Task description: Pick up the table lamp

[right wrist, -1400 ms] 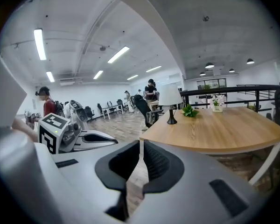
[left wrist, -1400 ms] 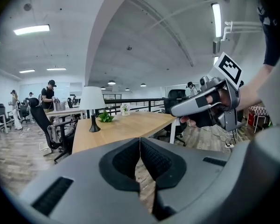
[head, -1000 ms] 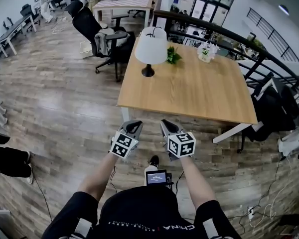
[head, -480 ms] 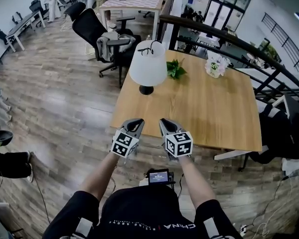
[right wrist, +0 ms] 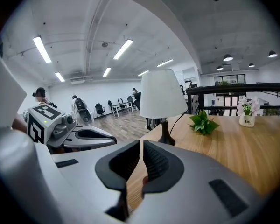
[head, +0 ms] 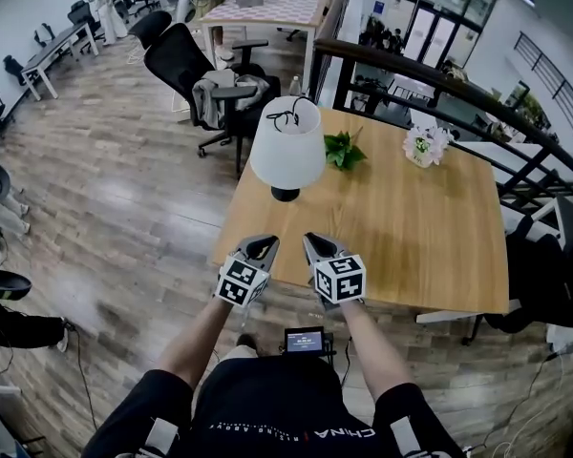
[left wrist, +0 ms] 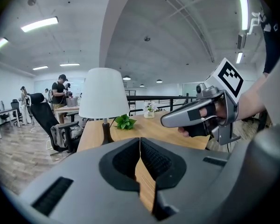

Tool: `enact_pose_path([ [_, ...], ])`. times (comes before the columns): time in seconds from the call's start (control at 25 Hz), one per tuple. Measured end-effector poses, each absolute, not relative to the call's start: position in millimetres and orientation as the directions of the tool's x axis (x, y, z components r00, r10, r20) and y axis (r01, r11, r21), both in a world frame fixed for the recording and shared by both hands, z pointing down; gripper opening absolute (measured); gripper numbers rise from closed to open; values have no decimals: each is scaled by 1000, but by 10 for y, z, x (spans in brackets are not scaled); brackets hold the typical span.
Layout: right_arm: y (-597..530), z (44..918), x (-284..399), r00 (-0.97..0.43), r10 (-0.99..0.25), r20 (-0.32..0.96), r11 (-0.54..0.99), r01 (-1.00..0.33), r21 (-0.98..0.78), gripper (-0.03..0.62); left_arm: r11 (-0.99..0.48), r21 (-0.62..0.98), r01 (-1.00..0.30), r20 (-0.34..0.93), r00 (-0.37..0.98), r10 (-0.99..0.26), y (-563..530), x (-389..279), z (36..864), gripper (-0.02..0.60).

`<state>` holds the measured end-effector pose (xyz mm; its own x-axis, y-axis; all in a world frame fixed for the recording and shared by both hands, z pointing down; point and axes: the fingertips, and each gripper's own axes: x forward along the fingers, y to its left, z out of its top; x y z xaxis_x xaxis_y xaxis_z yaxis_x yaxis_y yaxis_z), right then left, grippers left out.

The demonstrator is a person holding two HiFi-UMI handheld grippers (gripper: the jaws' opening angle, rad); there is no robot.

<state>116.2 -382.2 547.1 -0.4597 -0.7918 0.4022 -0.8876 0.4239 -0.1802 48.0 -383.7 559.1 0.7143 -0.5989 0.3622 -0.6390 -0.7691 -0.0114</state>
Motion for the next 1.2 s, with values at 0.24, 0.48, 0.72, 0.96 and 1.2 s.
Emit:
enact_pose_path([
  [0.24, -3922, 5347, 979, -430, -809, 400, 399, -902, -165, 46, -787, -20, -617, 351, 732, -584, -4003, 318, 5510, 20],
  [0.48, -3929, 5339, 942, -435, -813, 387, 387, -900, -200, 46, -802, -5, -598, 328, 756, -566, -4037, 282, 5487, 20],
  [0.72, -3944, 5379, 920, -430, -807, 404, 392, -903, -177, 46, -806, -15, -592, 338, 755, -562, -4017, 259, 5549, 20],
  [0.96, -3954, 5354, 1052, -425, -812, 399, 384, -905, -182, 46, -795, -38, -606, 338, 741, -581, -4048, 323, 5532, 20],
  [1.2, -3957, 5377, 1228, -439, -808, 393, 393, -899, -195, 46, -770, -82, -632, 342, 708, -618, -4118, 410, 5543, 20],
])
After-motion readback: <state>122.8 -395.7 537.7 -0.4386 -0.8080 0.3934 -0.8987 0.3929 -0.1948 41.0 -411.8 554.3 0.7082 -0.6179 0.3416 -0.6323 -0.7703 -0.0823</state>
